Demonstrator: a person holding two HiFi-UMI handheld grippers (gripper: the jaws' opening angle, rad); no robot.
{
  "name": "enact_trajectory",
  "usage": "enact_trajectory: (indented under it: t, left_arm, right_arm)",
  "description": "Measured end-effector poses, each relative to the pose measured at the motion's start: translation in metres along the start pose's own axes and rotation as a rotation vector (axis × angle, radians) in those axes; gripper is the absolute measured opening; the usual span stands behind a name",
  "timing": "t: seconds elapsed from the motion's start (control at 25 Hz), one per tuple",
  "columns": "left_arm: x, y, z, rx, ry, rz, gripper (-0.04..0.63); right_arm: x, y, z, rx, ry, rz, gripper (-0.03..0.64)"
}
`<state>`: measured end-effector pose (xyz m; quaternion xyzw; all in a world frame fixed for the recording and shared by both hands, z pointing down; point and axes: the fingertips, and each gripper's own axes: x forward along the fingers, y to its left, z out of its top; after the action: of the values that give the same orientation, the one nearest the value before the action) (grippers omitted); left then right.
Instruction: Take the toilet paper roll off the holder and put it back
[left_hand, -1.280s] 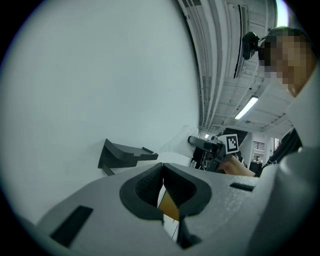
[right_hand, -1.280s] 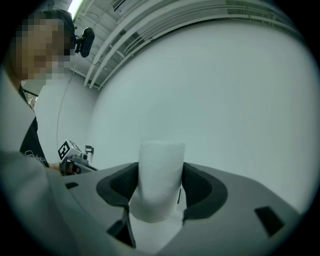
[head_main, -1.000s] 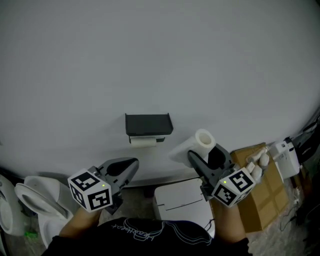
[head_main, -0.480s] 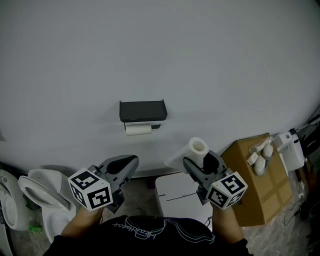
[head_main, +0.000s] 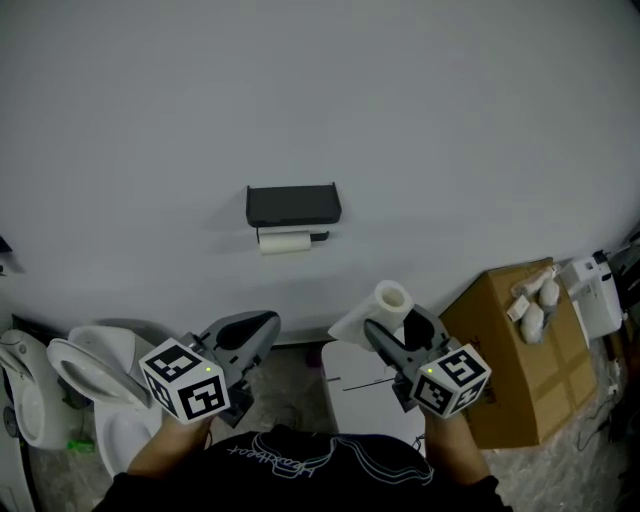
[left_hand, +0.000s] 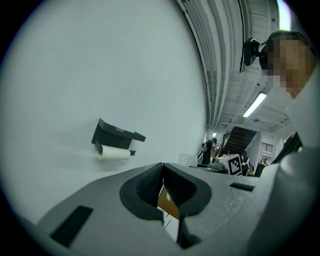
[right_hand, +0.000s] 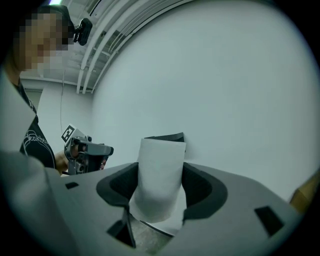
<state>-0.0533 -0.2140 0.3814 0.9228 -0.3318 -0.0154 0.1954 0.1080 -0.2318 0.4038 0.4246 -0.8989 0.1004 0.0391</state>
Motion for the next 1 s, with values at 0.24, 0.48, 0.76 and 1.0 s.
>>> enact_trajectory:
  t: [0.24,0.48,0.76,1.0]
  left_arm:
    - [-0.008,-0.002,-0.011,-0.008,0.010,0.021,0.005]
    - [-0.008,-0.006,-0.008,0.005,0.016,0.005,0.005]
    - [-0.003,0.005,0.005,0.012,0.015,-0.012,0.005]
    - [0.002,0.015,0.016,0.017,0.011,-0.031,0.005]
  right_arm:
    - [-0.002,0.007,-0.012,0.016,0.006,0.016,0.273]
    - [-0.005,0.009,-0.013,0.025,-0.003,0.004,0.273]
    - [0.000,0.004,-0.002,0.022,-0.024,-0.023,0.273]
    - [0.007,0.000,0.014,0.003,-0.037,-0.042,0.273]
